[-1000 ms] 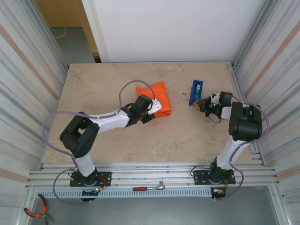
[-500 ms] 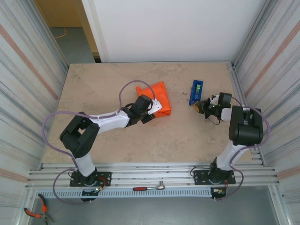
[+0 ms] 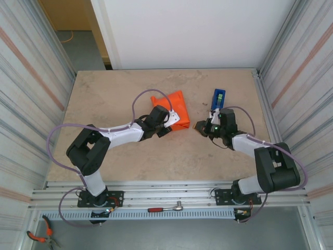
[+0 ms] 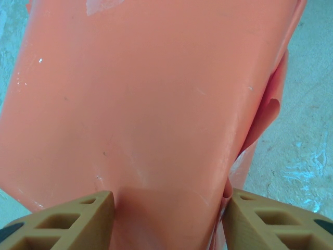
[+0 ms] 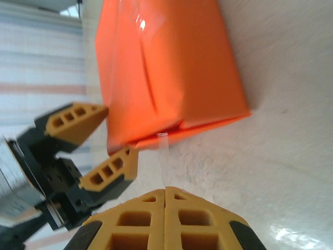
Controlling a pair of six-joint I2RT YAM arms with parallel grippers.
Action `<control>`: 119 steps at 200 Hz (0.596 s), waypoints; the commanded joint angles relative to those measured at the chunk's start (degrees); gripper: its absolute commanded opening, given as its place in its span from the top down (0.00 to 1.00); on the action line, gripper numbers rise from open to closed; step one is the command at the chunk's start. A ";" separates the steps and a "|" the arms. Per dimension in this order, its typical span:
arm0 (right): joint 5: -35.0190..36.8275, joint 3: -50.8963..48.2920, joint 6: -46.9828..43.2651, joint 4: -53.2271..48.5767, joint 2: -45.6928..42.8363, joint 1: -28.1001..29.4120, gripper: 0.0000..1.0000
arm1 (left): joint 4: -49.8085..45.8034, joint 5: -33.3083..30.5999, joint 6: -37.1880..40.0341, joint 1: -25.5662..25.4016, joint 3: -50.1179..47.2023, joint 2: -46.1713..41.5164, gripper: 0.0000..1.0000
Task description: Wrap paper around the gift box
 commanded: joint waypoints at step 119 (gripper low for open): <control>15.06 -1.85 -5.16 19.47 3.18 14.46 1.00 | -2.45 1.03 -0.40 -0.77 -1.53 2.75 0.45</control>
